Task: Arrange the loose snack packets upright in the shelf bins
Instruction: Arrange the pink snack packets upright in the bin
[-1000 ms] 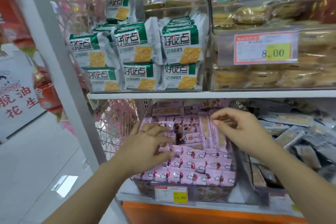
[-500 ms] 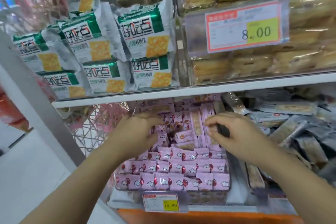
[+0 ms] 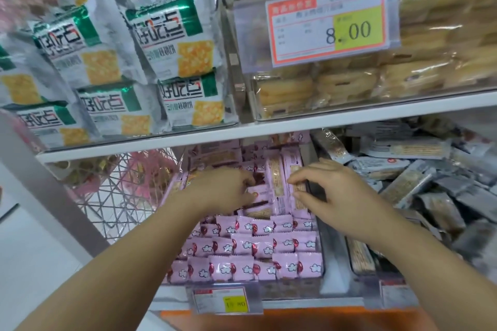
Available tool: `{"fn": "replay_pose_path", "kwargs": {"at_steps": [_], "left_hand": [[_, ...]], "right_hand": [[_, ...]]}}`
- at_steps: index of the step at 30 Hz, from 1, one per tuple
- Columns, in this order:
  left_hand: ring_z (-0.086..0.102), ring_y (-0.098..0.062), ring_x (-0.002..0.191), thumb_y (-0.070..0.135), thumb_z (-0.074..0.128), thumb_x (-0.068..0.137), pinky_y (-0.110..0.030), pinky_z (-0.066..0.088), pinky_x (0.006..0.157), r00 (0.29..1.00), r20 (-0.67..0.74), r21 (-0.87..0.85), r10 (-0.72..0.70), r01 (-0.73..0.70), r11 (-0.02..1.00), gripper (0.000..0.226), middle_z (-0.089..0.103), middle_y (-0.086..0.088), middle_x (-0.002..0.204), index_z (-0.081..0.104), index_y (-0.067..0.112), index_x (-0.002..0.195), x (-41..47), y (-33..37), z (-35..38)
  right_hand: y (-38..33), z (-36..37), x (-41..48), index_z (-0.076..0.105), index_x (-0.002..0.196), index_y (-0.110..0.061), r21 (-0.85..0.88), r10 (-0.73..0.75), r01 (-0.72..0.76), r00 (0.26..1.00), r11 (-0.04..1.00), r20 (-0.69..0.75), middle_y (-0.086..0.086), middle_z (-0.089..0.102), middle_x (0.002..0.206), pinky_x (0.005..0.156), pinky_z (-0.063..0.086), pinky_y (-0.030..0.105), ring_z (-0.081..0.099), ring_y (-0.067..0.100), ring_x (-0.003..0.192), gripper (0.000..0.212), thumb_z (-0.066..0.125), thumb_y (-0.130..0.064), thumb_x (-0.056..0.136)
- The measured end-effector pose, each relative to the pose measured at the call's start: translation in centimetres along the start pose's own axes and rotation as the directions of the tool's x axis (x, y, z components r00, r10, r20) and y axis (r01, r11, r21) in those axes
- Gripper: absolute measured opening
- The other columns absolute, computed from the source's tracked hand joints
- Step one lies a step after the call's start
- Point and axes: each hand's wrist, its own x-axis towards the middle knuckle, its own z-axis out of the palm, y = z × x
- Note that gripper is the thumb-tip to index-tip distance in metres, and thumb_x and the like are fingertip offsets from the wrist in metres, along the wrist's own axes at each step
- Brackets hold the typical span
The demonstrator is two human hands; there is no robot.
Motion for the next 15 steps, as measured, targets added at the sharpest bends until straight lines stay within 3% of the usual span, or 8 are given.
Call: {"fn": "replay_pose_path", "kwargs": {"at_steps": [4, 6, 9, 13, 15], "left_hand": [[0.062, -0.016, 0.088, 0.040, 0.055, 0.092, -0.025, 0.048, 0.078, 0.984, -0.172, -0.222, -0.052, 0.012, 0.975, 0.035, 0.066, 0.003, 0.108, 0.056, 0.029, 0.125, -2.3, -1.1, -0.6], [0.062, -0.009, 0.074, 0.038, 0.059, 0.090, -0.020, 0.045, 0.065, 0.955, -0.284, -0.300, -0.087, -0.002, 0.954, 0.030, 0.065, 0.008, 0.093, 0.060, 0.030, 0.119, -3.8, -1.5, -0.4], [0.047, 0.001, 0.048, 0.030, 0.065, 0.087, -0.010, 0.030, 0.046, 0.882, -0.442, -0.374, -0.161, -0.019, 0.927, 0.024, 0.052, 0.012, 0.060, 0.065, 0.027, 0.110, -5.8, -1.9, 0.1], [0.051, 0.005, 0.071, 0.030, 0.067, 0.084, -0.006, 0.032, 0.058, 0.739, -0.615, -0.415, -0.274, -0.008, 0.910, 0.022, 0.060, 0.003, 0.089, 0.065, 0.025, 0.104, -7.6, -3.3, 1.0], [0.051, -0.001, 0.069, 0.029, 0.067, 0.084, -0.009, 0.034, 0.056, 0.673, -0.660, -0.441, -0.335, 0.015, 0.897, 0.012, 0.058, 0.000, 0.085, 0.062, 0.024, 0.093, -7.6, -4.0, 1.4]], "right_hand": [[-0.1, 0.0, -0.1, 0.067, 0.111, -0.024, 0.001, -0.006, 0.006, 1.000, 1.000, -0.005, -0.028, 0.050, 0.098, 0.100, 0.031, 0.019, 0.048, -0.002, 0.100, 0.022, 0.060, -0.023, 0.090], [-0.2, 0.0, -0.2, 0.067, 0.112, -0.024, -0.008, -0.003, 0.003, 1.000, 1.000, -0.003, -0.026, 0.051, 0.099, 0.101, 0.030, 0.019, 0.049, -0.001, 0.101, 0.022, 0.060, -0.023, 0.090], [-0.4, 0.1, -0.4, 0.067, 0.112, -0.024, -0.009, 0.002, -0.002, 1.000, 1.000, -0.005, -0.024, 0.054, 0.100, 0.100, 0.032, 0.021, 0.050, 0.002, 0.102, 0.023, 0.061, -0.024, 0.090], [-0.5, 0.2, -0.5, 0.067, 0.112, -0.023, -0.010, 0.021, -0.021, 1.000, 1.000, -0.003, -0.016, 0.061, 0.105, 0.099, 0.034, 0.023, 0.052, 0.007, 0.104, 0.024, 0.061, -0.024, 0.089], [-0.5, 0.3, -0.5, 0.067, 0.112, -0.022, -0.014, 0.023, -0.023, 1.000, 1.000, -0.010, -0.015, 0.061, 0.105, 0.098, 0.035, 0.025, 0.053, 0.009, 0.103, 0.024, 0.062, -0.024, 0.089]]}}
